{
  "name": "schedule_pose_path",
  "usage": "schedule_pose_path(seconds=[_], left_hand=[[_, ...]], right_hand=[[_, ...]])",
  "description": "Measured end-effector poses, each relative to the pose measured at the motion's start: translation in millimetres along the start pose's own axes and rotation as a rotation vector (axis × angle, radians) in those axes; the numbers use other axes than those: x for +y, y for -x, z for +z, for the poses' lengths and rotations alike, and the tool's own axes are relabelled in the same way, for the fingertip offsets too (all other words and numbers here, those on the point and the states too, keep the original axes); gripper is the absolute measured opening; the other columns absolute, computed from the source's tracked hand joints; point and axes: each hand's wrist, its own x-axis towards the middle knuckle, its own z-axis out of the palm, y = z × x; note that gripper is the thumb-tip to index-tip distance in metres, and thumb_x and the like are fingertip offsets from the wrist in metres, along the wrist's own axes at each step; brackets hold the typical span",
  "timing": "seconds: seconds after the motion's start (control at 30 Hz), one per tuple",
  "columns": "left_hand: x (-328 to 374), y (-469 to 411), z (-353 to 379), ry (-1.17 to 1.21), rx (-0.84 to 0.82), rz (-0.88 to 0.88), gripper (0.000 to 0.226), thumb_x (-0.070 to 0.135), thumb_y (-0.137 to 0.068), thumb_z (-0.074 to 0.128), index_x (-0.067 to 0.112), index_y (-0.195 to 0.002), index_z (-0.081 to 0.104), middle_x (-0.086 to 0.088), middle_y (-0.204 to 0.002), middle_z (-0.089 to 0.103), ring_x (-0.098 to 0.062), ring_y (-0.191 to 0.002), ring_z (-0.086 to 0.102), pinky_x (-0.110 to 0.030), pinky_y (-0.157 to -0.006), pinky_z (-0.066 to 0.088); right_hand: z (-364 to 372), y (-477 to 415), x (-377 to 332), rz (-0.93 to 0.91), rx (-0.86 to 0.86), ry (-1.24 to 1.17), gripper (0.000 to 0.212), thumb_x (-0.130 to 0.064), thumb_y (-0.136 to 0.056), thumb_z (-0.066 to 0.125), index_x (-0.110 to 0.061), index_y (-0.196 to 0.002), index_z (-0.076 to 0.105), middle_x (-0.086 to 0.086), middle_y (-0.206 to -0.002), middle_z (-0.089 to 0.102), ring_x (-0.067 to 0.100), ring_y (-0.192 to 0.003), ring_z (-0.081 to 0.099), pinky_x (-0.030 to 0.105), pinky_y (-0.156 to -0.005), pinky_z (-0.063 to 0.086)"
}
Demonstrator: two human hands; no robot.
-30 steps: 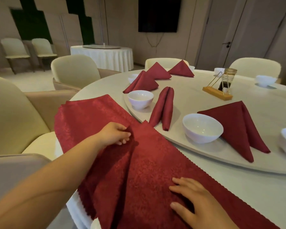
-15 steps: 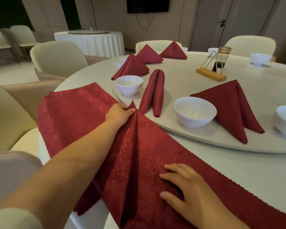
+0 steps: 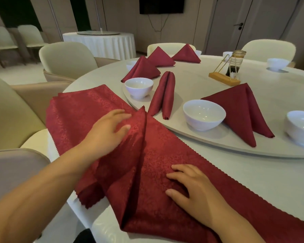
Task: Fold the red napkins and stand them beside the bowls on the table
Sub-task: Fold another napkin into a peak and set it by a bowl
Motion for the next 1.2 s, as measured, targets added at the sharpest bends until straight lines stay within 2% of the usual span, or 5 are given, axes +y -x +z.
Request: schedule_pose_path(seconds=[0.33, 0.53, 0.9, 1.03, 1.2], left_hand=[[-9, 125, 25, -0.305, -0.105, 0.095, 0.052, 0.047, -0.083, 0.037, 0.015, -0.112, 0.066, -0.002, -0.116, 0.065, -0.010, -0.113, 0.045, -0.028, -0.094, 0.027], [-10, 124, 27, -0.428, -0.086, 0.090, 0.057, 0.049, -0.073, 0.038, 0.015, -0.105, 0.070, -0.003, -0.110, 0.068, -0.019, -0.099, 0.066, -0.032, -0.090, 0.030], [-2, 122, 25, -0.424, -0.179, -0.009, 0.078, 0.055, -0.069, 0.026, 0.004, -0.113, 0.065, -0.007, -0.120, 0.062, -0.016, -0.106, 0.063, -0.035, -0.094, 0.042], [2, 114, 15, -0.394, -0.394, -0.102, 0.118, 0.071, -0.042, -0.003, 0.020, -0.148, -0.003, 0.008, -0.154, -0.008, -0.007, -0.141, -0.010, -0.028, -0.110, -0.014], [-30, 85, -6, -0.379, -0.434, -0.218, 0.141, 0.093, -0.028, 0.011, 0.021, -0.148, 0.005, 0.004, -0.156, -0.003, -0.011, -0.142, -0.005, -0.030, -0.112, -0.008]], right_hand=[[4, 2, 1, -0.005, 0.043, -0.021, 0.115, -0.093, -0.049, -0.007, -0.031, -0.122, 0.056, -0.023, -0.126, 0.036, -0.006, -0.118, 0.024, 0.009, -0.099, 0.007], [7, 6, -17, -0.110, 0.253, 0.155, 0.057, -0.060, -0.090, 0.024, -0.025, -0.108, 0.065, -0.007, -0.119, 0.062, 0.012, -0.108, 0.058, 0.032, -0.097, 0.040], [21, -39, -51, -0.104, -0.118, 0.139, 0.093, -0.059, -0.060, -0.010, -0.033, -0.142, 0.027, -0.016, -0.152, 0.016, 0.004, -0.140, 0.009, 0.013, -0.105, -0.008], [26, -37, -49, -0.094, -0.112, 0.139, 0.091, -0.063, -0.061, -0.005, -0.034, -0.141, 0.029, -0.019, -0.150, 0.017, 0.003, -0.140, 0.008, 0.012, -0.105, -0.009], [26, -37, -50, -0.082, -0.109, 0.134, 0.091, -0.063, -0.061, -0.003, -0.033, -0.139, 0.033, -0.019, -0.150, 0.019, 0.002, -0.140, 0.009, 0.009, -0.102, -0.011]])
